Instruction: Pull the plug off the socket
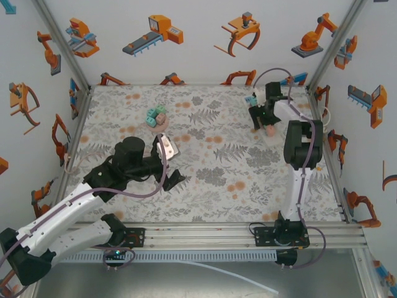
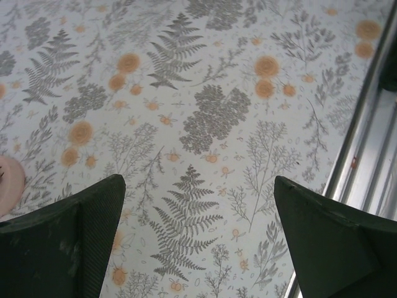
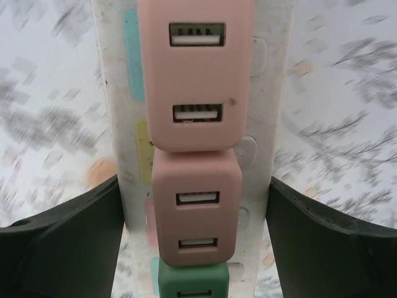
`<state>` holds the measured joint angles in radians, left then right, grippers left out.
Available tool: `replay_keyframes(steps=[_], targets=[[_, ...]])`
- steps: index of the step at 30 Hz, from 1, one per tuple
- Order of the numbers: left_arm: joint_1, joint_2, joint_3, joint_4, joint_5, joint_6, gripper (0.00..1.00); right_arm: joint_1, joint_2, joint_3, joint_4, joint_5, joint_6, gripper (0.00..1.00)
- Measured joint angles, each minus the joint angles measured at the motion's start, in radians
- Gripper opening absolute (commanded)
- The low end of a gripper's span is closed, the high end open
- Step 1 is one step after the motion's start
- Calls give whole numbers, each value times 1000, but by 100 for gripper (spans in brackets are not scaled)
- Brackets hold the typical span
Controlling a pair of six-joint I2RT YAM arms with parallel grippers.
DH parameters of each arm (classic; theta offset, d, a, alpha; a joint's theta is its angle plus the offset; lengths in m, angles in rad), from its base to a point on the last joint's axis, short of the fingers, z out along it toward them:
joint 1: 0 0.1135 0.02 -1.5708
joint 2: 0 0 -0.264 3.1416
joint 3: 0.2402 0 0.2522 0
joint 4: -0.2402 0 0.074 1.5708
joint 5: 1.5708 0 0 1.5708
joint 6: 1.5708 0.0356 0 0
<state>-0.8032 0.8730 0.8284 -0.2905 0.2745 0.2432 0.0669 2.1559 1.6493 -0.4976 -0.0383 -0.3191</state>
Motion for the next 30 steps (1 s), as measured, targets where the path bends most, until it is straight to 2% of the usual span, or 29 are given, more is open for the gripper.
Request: replay_keyframes(steps=[5,13,22,30], targets=[[56,9,4,32,-74,-111,97,111,-223,-280,34,-67,-127,49],[97,64,53,10,-241,-236,97,318,-492,-571,112,-183,-306,48],[147,68,54,-3,-309,-293,97,492,-595,-727,145,-268,-444,47],[172,79,54,-17,-331,-318,97,590,-600,-756,181,-280,-505,47]])
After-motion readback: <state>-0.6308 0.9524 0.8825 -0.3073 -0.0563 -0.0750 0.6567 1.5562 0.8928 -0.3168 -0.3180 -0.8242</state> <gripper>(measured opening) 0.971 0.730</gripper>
